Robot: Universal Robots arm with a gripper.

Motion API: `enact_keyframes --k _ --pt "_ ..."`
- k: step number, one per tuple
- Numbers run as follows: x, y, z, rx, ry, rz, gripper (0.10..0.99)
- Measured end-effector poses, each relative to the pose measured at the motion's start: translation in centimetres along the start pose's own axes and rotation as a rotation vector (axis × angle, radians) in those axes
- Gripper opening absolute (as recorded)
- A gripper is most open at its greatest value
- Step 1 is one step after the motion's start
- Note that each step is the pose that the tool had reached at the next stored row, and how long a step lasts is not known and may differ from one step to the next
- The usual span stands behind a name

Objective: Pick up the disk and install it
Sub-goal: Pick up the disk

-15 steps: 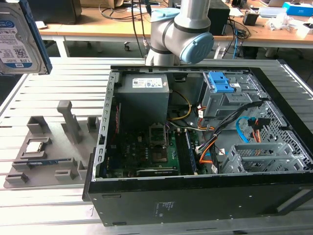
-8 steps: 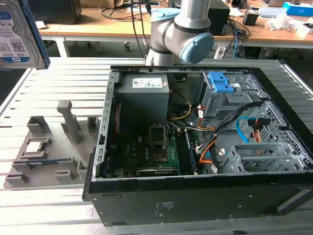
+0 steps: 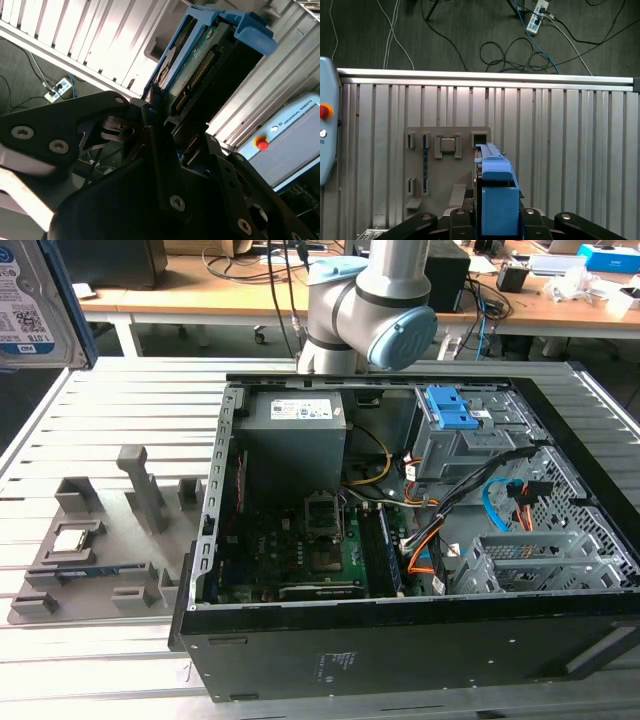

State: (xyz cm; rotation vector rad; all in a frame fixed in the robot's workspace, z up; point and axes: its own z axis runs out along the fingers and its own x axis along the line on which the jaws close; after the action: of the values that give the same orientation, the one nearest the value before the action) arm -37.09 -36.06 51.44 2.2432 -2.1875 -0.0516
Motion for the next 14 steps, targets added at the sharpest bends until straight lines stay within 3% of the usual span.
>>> enact_keyframes --k 7,14 --pt "-0.05 0.04 -1.22 0.0 0.0 0.0 0.365" --pt "-0.19 0.1 -3.65 0.0 0.0 0.0 0.365"
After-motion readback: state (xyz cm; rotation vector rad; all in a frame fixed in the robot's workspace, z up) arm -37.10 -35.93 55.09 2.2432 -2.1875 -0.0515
